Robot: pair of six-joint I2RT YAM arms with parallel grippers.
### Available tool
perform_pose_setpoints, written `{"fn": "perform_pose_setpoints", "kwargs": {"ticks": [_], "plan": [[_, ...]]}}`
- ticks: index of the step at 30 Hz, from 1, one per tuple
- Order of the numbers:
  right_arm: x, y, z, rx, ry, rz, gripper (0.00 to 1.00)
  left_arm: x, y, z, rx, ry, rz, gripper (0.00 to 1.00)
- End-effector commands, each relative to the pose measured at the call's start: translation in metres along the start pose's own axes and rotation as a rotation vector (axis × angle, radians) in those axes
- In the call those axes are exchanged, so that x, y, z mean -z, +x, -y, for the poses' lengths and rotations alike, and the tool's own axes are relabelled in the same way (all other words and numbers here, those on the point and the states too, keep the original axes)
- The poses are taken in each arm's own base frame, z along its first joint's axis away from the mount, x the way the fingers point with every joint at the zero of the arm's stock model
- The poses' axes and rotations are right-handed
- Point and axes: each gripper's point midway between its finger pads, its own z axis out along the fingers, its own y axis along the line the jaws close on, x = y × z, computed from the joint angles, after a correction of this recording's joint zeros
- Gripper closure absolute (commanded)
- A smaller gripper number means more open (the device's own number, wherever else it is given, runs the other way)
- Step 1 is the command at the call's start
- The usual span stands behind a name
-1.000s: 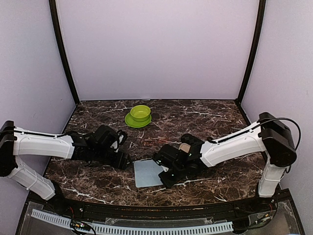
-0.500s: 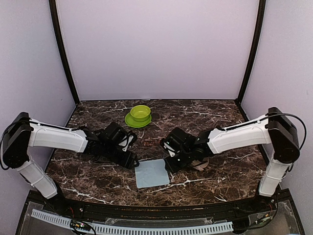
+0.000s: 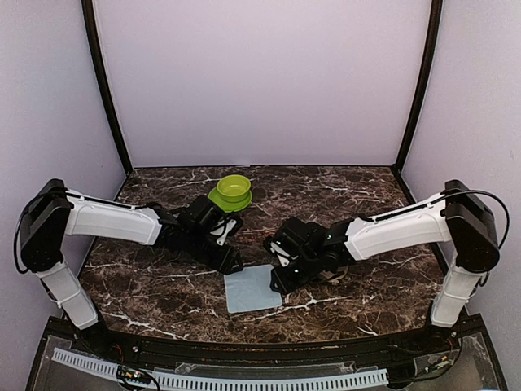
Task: Organize the sunglasses
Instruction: Pick up the glasses cleaning cloth from the center of the board.
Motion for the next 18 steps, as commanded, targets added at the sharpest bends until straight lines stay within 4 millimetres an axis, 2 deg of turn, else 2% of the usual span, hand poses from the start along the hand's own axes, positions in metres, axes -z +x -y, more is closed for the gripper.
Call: {"fn": "perform_pose_setpoints", "kwargs": {"ticks": [1, 12, 18], "plan": [[-0.003, 0.018, -0.013, -0.019, -0.006, -0.013, 0.68, -0.001, -0.024, 0.013, -0.05, 0.053, 0.035, 0.41], [-0.017, 0.045, -0.018, -0.054, 0.05, -0.044, 0.68, -0.019, -0.044, 0.03, -0.048, 0.13, 0.072, 0.5], [-0.02, 0.053, -0.007, -0.059, 0.108, -0.048, 0.8, -0.034, -0.046, 0.041, -0.066, 0.166, 0.074, 0.57]]}}
